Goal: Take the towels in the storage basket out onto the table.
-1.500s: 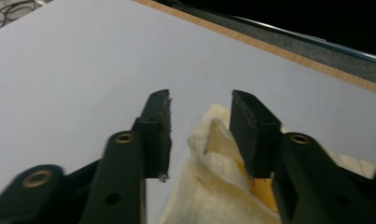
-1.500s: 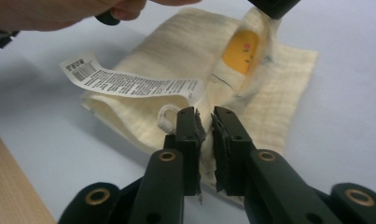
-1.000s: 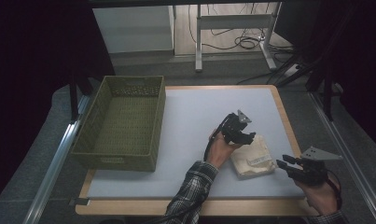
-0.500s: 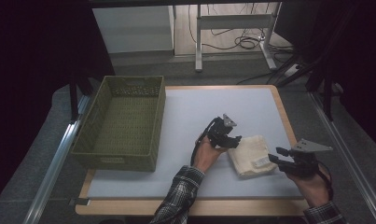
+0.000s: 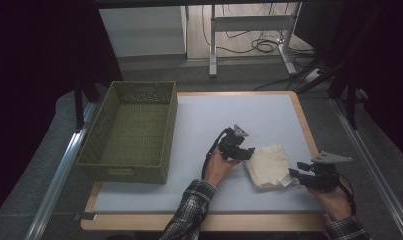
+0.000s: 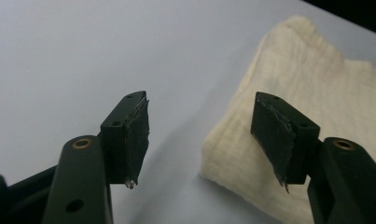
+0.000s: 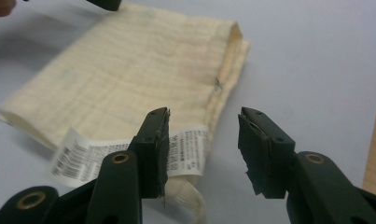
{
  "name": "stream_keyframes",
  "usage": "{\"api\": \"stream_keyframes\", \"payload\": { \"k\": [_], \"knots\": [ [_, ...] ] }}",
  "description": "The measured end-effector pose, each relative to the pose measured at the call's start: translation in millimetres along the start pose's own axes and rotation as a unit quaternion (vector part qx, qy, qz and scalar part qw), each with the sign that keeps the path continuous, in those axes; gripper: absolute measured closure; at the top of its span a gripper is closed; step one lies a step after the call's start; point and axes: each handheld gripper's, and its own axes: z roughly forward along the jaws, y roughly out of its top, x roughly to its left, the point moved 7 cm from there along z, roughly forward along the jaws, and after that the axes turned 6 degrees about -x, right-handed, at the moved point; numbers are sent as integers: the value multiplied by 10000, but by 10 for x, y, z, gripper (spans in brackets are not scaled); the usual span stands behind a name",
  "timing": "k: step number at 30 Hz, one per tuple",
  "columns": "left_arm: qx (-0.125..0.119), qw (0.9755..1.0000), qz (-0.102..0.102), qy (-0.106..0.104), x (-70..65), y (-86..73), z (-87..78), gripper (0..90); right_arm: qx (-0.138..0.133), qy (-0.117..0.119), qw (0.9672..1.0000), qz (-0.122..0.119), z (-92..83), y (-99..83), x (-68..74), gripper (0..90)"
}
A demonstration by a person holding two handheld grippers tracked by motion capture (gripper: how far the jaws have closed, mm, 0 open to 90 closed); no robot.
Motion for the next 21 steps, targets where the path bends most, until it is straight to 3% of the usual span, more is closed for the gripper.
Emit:
{"api": "stream_keyframes", "payload": {
  "k": [8, 12, 17, 21],
  "knots": [
    [342, 9991, 174, 174, 14, -143, 104, 366, 286, 281, 9990, 193, 93, -219, 6, 501],
    [259, 9994, 155, 181, 34, -156, 40, 361, 319, 208, 9991, 174, 89, -231, 54, 505],
    [278, 9996, 3, 26, 51, -215, 6, 367, 340, 171, 9990, 226, 82, -238, 95, 540],
    [272, 9996, -47, -110, 10, -249, 52, 404, 356, 272, 9982, 395, 80, -241, 121, 644]
  ]
}}
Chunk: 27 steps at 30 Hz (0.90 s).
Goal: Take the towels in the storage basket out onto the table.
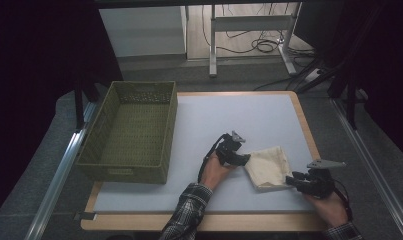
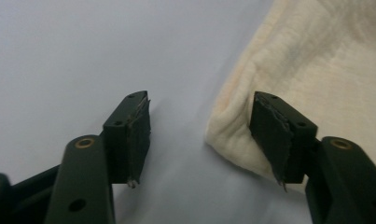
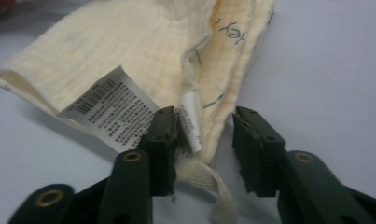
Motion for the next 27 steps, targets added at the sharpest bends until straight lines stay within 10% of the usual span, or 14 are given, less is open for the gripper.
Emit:
{"api": "stream_keyframes", "payload": {
  "k": [10, 27],
  "knots": [
    [114, 9985, -295, -451, -114, -2, -21, 793, 17, 330, 9977, 584, 3, -4, 24, 826],
    [-269, 9994, 85, -190, -61, 123, -229, 833, -233, 444, 9985, 211, -108, 224, 218, 832]
  ]
}}
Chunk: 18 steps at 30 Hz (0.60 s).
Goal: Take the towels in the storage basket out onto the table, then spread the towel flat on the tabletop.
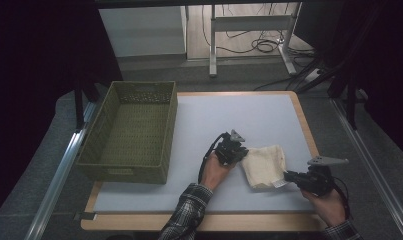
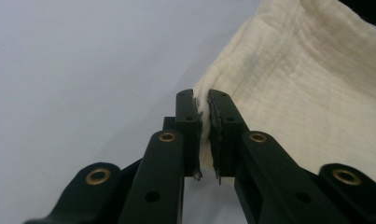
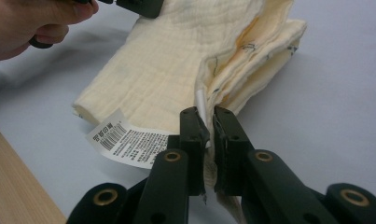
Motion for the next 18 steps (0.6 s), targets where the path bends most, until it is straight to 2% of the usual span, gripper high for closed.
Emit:
{"api": "stream_keyframes", "payload": {
  "k": [11, 18],
  "knots": [
    [-83, 9999, 63, 101, 67, 73, -180, 832, -124, 170, 9996, -163, 53, 145, 146, 831],
    [-94, 9996, 87, 256, 165, 109, -355, 833, -154, 304, 9990, -289, 123, 258, 288, 831]
  ]
}}
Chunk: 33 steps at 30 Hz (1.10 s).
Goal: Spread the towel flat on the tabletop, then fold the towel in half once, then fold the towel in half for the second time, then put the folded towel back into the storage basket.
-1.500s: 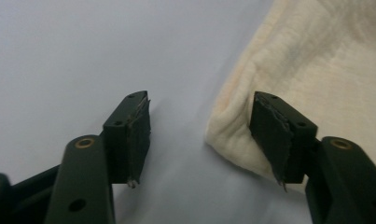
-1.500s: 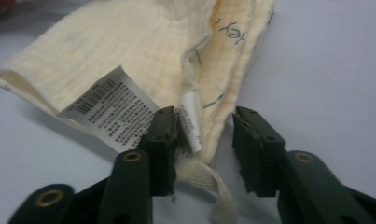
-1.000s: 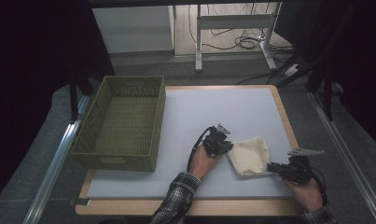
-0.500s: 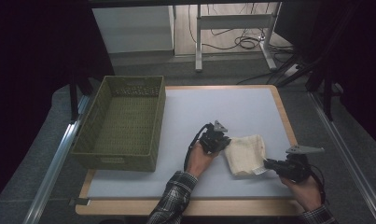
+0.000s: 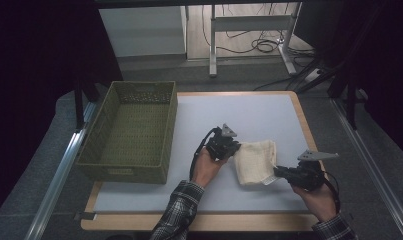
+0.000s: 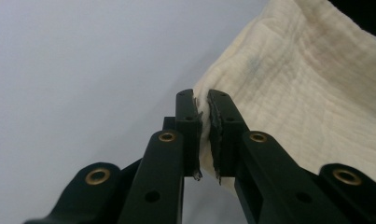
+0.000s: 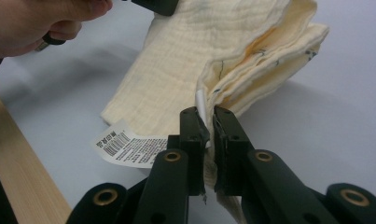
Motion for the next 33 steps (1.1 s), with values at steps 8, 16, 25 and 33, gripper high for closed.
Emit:
{"api": "stream_keyframes", "payload": {
  "k": [8, 16, 25, 33],
  "knots": [
    [-3, 9998, -5, 215, 161, -6, -195, 833, -25, 136, 9997, -199, 149, 162, 167, 831],
    [-6, 9992, -36, 390, 300, -4, -370, 832, -39, 254, 9991, -352, 315, 306, 314, 831],
    [-34, 9985, 18, 539, 382, 29, -493, 831, -36, 364, 9983, -453, 435, 409, 446, 831],
    [-48, 9979, 55, 641, 446, 73, -598, 830, -85, 459, 9976, -509, 523, 507, 545, 830]
  ]
}}
